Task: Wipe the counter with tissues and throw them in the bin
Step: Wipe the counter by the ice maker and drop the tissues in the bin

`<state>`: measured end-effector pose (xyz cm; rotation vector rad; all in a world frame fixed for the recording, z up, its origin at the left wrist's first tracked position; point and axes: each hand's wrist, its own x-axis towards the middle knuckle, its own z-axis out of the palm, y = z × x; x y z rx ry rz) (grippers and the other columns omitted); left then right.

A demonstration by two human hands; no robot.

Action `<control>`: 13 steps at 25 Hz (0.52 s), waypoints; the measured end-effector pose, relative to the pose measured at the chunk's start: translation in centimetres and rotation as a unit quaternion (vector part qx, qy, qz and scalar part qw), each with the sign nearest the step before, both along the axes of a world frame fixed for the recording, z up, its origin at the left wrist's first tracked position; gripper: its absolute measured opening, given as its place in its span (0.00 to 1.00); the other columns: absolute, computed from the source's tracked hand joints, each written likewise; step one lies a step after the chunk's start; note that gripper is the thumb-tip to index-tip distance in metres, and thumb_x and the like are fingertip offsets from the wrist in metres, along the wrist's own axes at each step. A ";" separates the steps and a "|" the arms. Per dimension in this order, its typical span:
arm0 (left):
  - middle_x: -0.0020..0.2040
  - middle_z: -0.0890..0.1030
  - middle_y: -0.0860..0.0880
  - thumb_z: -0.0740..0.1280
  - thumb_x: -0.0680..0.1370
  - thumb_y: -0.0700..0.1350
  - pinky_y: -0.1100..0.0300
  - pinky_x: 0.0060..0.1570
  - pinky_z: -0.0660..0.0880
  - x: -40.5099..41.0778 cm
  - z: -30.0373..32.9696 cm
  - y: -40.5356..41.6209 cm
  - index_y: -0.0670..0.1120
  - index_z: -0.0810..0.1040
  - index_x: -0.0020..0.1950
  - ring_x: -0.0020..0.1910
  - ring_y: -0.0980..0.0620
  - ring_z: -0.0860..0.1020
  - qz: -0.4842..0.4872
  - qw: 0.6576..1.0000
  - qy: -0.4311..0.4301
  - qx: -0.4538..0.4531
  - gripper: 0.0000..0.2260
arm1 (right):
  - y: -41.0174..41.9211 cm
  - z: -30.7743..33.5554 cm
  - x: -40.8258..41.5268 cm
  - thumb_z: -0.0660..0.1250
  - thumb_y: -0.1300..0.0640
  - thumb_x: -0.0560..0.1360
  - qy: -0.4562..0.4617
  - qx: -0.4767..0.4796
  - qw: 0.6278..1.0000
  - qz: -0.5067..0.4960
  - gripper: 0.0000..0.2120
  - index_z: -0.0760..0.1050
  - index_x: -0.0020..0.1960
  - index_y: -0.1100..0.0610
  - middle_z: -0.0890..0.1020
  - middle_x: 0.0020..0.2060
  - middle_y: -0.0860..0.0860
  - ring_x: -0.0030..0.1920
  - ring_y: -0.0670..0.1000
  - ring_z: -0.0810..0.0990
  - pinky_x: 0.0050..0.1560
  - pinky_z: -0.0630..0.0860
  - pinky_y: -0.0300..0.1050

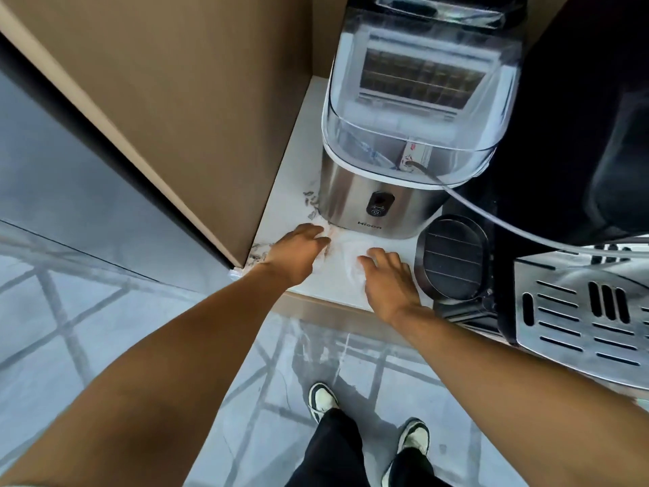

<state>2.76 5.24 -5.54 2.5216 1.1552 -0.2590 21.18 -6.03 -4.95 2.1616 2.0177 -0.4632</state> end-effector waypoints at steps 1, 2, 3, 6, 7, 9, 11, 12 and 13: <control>0.77 0.65 0.47 0.67 0.74 0.32 0.47 0.71 0.69 0.0 -0.1 0.1 0.46 0.69 0.74 0.77 0.45 0.60 0.002 1.000 -0.002 0.007 0.29 | 0.1 0.0 0.0 0.62 0.65 0.75 -0.007 0.012 1.000 -0.002 0.26 0.66 0.71 0.54 0.65 0.71 0.53 0.66 0.58 0.65 0.68 0.64 0.54; 0.75 0.69 0.46 0.66 0.74 0.31 0.47 0.68 0.71 0.0 -0.1 0.1 0.46 0.72 0.72 0.75 0.44 0.63 0.005 1.000 -0.003 0.017 0.27 | 0.1 0.0 0.1 0.62 0.64 0.75 -0.012 0.024 1.000 -0.005 0.23 0.68 0.69 0.54 0.68 0.68 0.52 0.64 0.58 0.67 0.67 0.64 0.53; 0.71 0.73 0.46 0.66 0.74 0.31 0.48 0.65 0.72 0.0 0.0 0.0 0.46 0.74 0.70 0.71 0.43 0.67 0.009 1.000 -0.003 0.028 0.25 | 0.1 0.1 0.0 0.62 0.64 0.76 -0.013 0.032 0.999 -0.010 0.21 0.70 0.68 0.54 0.70 0.66 0.52 0.63 0.57 0.68 0.65 0.65 0.51; 0.63 0.80 0.46 0.65 0.76 0.33 0.49 0.60 0.75 -0.2 0.3 -0.8 0.47 0.80 0.65 0.63 0.43 0.73 0.049 0.998 -0.036 0.032 0.20 | -0.2 0.3 -0.1 0.62 0.62 0.77 -0.020 0.035 0.999 -0.021 0.15 0.74 0.62 0.52 0.74 0.59 0.51 0.60 0.56 0.70 0.61 0.65 0.48; 0.61 0.82 0.46 0.65 0.77 0.34 0.49 0.59 0.75 -0.4 0.6 -1.2 0.47 0.81 0.64 0.61 0.42 0.75 0.070 0.996 -0.053 0.027 0.18 | -0.4 0.5 -0.2 0.62 0.61 0.78 -0.026 0.028 0.999 -0.013 0.13 0.75 0.61 0.52 0.76 0.58 0.51 0.60 0.55 0.71 0.61 0.65 0.47; 0.60 0.83 0.44 0.64 0.78 0.37 0.49 0.57 0.77 -0.7 1.2 -2.4 0.48 0.81 0.63 0.59 0.41 0.78 0.107 0.992 -0.071 0.015 0.15 | -1.0 0.9 -0.3 0.61 0.61 0.78 -0.013 0.020 1.000 -0.015 0.12 0.77 0.59 0.52 0.78 0.56 0.51 0.59 0.55 0.72 0.60 0.65 0.46; 0.60 0.83 0.45 0.64 0.78 0.38 0.49 0.56 0.78 -0.9 2.0 -3.7 0.48 0.81 0.62 0.58 0.41 0.80 0.137 0.987 -0.084 0.003 0.15 | -1.7 1.3 -0.3 0.61 0.60 0.79 0.017 0.026 0.999 -0.024 0.11 0.77 0.58 0.53 0.80 0.55 0.52 0.58 0.55 0.74 0.59 0.67 0.46; 0.61 0.83 0.45 0.64 0.78 0.39 0.49 0.56 0.78 -1.0 2.3 -4.3 0.48 0.82 0.62 0.58 0.41 0.80 0.148 0.985 -0.089 0.001 0.15 | -2.2 1.5 -0.3 0.62 0.60 0.79 0.027 0.034 0.999 -0.022 0.11 0.77 0.58 0.53 0.80 0.55 0.52 0.58 0.55 0.74 0.59 0.69 0.46; 0.61 0.83 0.45 0.65 0.78 0.39 0.49 0.56 0.78 -1.1 2.7 -5.1 0.48 0.82 0.62 0.58 0.41 0.80 0.154 0.984 -0.091 0.003 0.14 | -2.9 2.0 -0.3 0.62 0.60 0.79 0.040 0.039 0.998 -0.023 0.11 0.77 0.59 0.54 0.80 0.55 0.52 0.58 0.55 0.75 0.58 0.70 0.46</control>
